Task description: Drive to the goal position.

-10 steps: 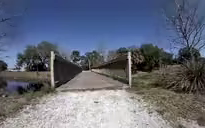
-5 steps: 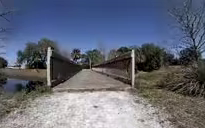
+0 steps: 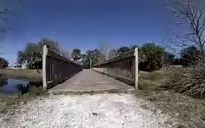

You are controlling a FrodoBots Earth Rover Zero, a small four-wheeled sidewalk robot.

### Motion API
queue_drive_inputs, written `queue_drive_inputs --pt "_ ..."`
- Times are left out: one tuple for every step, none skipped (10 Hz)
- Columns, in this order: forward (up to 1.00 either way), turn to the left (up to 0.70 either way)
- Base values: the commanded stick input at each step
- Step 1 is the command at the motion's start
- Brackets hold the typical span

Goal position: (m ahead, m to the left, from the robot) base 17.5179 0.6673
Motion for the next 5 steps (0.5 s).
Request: queue_drive_inputs --pt "0.5 0.0" --pt "0.5 0.4" --pt "0.5 0.5" --pt "0.5 0.43" --pt "0.5 0.02"
